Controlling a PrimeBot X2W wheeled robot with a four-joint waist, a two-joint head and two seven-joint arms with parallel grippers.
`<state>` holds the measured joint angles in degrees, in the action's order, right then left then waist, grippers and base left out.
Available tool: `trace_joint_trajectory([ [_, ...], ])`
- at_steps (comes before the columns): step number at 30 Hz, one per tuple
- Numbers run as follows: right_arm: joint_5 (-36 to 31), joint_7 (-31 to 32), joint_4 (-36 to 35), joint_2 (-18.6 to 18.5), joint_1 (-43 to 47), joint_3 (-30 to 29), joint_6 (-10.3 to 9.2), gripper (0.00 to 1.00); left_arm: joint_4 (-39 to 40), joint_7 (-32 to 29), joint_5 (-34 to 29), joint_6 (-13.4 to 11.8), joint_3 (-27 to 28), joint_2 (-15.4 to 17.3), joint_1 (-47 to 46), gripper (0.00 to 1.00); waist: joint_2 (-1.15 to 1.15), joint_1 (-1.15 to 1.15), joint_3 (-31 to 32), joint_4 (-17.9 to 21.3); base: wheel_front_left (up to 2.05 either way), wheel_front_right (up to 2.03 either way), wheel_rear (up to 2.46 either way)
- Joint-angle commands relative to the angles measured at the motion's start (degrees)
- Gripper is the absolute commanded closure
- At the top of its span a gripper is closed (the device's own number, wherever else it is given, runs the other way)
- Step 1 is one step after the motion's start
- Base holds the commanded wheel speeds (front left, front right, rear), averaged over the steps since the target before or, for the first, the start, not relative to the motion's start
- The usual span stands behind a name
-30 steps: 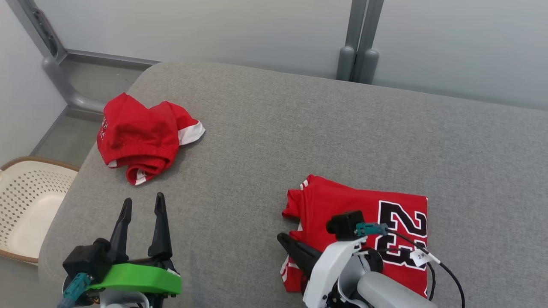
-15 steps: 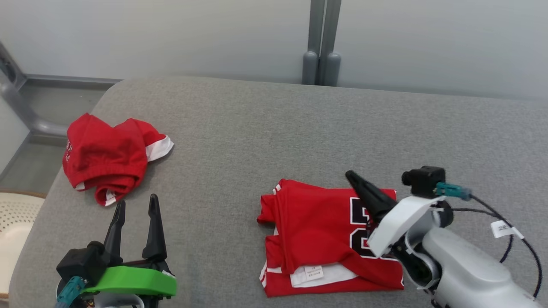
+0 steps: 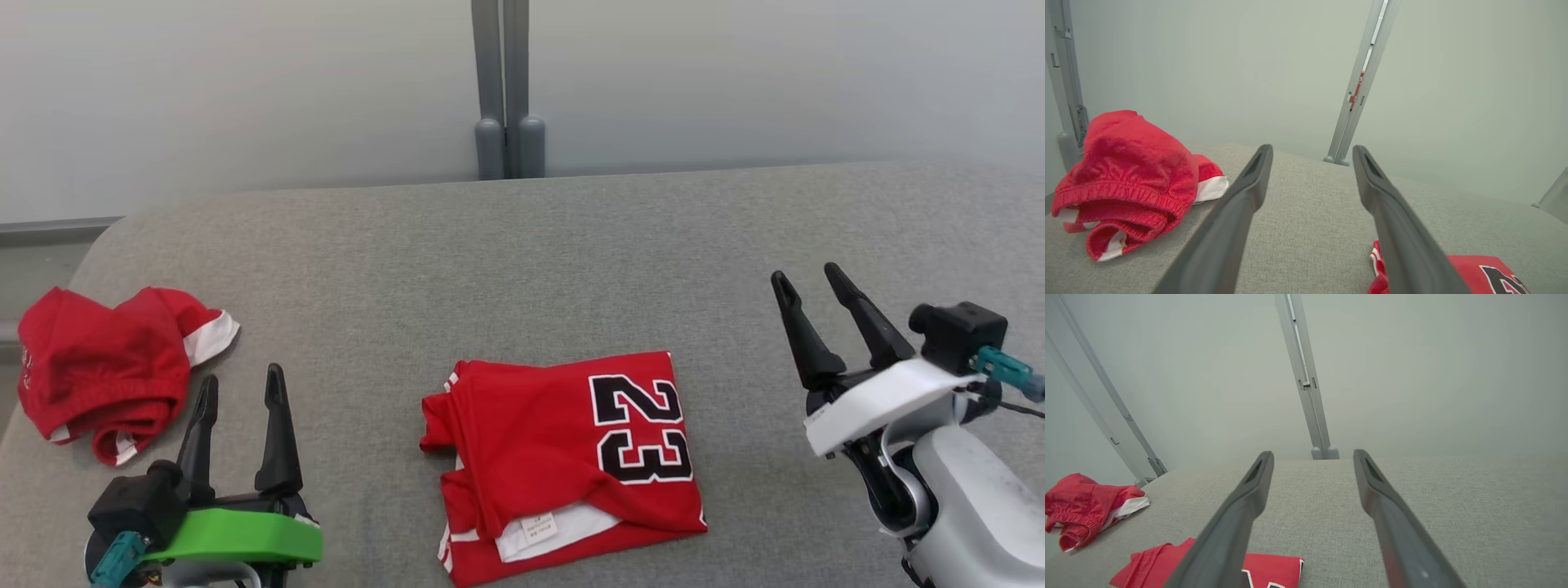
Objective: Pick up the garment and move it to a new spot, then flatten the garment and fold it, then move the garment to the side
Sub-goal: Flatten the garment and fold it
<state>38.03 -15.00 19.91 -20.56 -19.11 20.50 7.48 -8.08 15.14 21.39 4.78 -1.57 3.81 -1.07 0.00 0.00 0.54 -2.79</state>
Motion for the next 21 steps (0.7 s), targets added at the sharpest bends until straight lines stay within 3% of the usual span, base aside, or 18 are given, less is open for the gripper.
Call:
trace_joint_trajectory([
  [1,-1.8,-0.2,-0.8,0.5,2.2,-1.9,0.02,0.00,0.3,0.0,-0.8,0.3,0.5,-0.1,1.2,0.00,0.00,0.00,0.2,2.1,0.00,0.00,0.00],
  [10,-11.3,-0.2,-4.7,4.5,10.5,-11.3,0.02,0.00,0.9,0.0,-4.7,0.6,1.2,-0.3,2.2,0.00,0.00,0.00,0.0,3.6,0.00,0.00,0.00],
  [21,-15.9,-0.2,-6.3,6.4,12.5,-13.2,0.02,0.00,-0.3,0.0,-6.9,0.8,1.2,-0.5,1.9,0.00,0.00,0.00,-0.4,3.0,0.00,0.00,0.00],
])
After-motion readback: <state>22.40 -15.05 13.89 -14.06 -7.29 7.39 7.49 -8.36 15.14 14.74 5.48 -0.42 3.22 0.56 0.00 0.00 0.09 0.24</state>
